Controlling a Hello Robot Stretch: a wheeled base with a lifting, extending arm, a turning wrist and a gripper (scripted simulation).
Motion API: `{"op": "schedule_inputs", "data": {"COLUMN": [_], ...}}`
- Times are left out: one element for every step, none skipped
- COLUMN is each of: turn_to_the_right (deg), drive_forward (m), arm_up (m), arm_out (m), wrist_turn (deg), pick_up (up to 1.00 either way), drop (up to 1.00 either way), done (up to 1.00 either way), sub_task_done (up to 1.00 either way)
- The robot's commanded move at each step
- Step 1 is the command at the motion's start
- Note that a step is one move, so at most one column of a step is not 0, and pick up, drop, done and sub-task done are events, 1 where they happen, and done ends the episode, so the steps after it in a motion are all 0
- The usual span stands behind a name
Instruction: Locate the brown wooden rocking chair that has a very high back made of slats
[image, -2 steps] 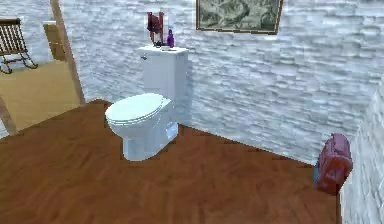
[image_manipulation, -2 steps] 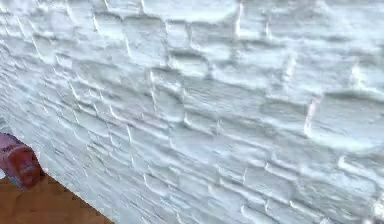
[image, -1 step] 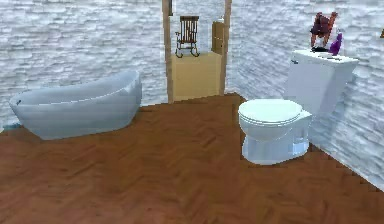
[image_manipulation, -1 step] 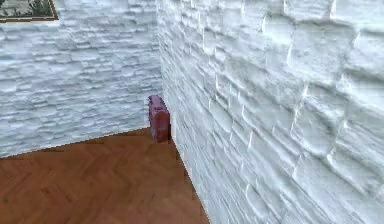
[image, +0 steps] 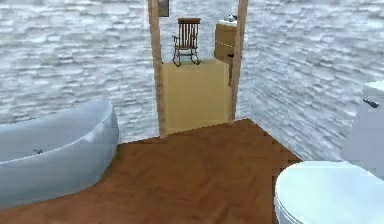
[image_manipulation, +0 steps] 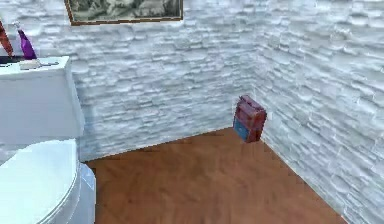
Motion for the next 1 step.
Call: {"op": "schedule_inputs", "data": {"turn_to_the_right": [-3.0], "drive_forward": [0.0], "arm_up": [0.0], "arm_out": [0.0], "wrist_turn": [0.0], "pick_up": [0.0], "drop": [0.0], "done": [0.0], "sub_task_done": [0.0]}}
